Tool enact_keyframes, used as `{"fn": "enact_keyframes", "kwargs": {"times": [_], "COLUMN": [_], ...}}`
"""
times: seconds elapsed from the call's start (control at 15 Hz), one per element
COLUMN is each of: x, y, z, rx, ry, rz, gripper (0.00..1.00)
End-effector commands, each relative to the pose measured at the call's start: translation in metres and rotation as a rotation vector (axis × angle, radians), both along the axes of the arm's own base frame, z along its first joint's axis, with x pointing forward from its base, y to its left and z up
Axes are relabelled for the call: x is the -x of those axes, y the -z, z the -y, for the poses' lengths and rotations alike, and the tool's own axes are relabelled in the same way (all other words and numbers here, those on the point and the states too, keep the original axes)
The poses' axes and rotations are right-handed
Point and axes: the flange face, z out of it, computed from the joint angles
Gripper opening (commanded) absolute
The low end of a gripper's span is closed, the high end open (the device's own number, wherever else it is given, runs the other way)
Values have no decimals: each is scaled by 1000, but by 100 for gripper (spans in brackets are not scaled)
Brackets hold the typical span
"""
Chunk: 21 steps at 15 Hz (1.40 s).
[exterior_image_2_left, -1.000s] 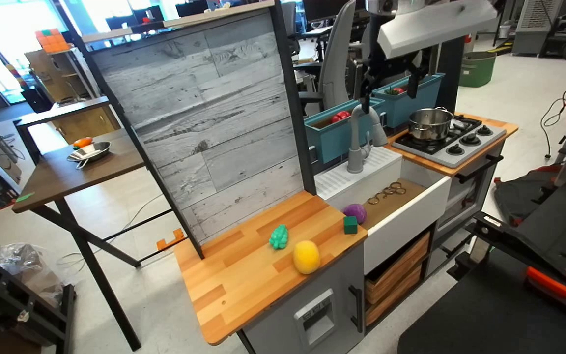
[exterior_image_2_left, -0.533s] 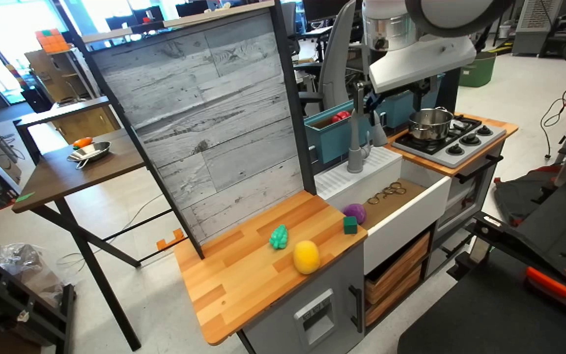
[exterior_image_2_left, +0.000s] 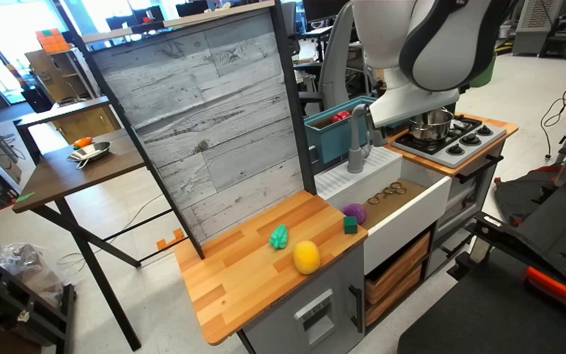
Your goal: Move the grey faucet to the left
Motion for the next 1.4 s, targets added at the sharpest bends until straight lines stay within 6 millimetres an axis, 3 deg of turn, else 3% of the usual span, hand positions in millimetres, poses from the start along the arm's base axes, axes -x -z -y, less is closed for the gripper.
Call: {"fn": "enact_keyframes", "kwargs": {"times": [0.0, 0.2, 0.53, 0.6, 0.67, 0.87, 1.2, 1.33], "x": [-18, -30, -47, -48, -48, -40, -30, -28], "y": [21, 32, 34, 32, 31, 30, 23, 17], "z": [-7, -14, -19, -18, -17, -14, -35, -35], "rx": [57, 84, 132, 136, 140, 122, 65, 58], "ry": [-11, -30, -56, -56, -52, -36, -111, -156], "rz": [46, 63, 108, 108, 108, 85, 48, 23], "gripper": [100, 100, 100, 75, 72, 49, 12, 11]}}
